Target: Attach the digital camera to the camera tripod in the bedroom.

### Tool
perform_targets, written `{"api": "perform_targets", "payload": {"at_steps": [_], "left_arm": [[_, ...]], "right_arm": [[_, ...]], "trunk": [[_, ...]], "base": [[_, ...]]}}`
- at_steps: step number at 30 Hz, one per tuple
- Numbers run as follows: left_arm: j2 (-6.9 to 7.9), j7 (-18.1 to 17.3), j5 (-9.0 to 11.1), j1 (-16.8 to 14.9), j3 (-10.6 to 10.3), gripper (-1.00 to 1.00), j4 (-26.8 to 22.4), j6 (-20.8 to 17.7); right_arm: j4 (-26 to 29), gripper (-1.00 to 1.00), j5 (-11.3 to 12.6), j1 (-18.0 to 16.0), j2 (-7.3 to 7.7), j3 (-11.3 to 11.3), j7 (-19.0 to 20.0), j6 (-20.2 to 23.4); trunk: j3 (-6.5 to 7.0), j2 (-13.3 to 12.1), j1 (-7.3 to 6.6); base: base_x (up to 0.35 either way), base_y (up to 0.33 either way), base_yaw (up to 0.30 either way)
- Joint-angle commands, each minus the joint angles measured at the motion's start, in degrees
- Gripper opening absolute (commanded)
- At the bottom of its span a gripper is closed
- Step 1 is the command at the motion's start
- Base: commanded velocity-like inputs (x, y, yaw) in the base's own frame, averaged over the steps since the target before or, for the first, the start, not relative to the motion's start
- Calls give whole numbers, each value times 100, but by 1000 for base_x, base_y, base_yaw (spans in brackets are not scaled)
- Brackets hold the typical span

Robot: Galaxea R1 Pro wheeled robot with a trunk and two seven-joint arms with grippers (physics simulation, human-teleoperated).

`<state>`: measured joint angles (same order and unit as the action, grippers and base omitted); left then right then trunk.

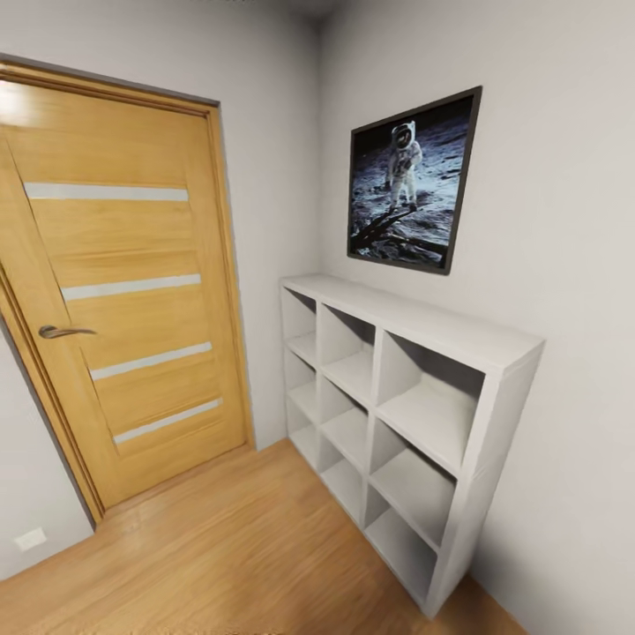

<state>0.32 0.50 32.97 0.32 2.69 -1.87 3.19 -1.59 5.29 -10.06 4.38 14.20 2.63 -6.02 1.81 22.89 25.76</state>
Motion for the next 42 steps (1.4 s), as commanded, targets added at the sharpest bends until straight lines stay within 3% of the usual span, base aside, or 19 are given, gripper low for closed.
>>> {"api": "perform_targets", "payload": {"at_steps": [1,42], "left_arm": [[1,4,-9,4,34,100,-7,6],[-6,7,-44,4,-3,100,-7,6]], "right_arm": [[-19,100,82,-5,1,45,27,-32],[-17,100,148,-5,2,41,27,-57]], "trunk": [[-1,3,2],[-1,3,2]], "base": [[0,0,277],[0,0,277]]}}
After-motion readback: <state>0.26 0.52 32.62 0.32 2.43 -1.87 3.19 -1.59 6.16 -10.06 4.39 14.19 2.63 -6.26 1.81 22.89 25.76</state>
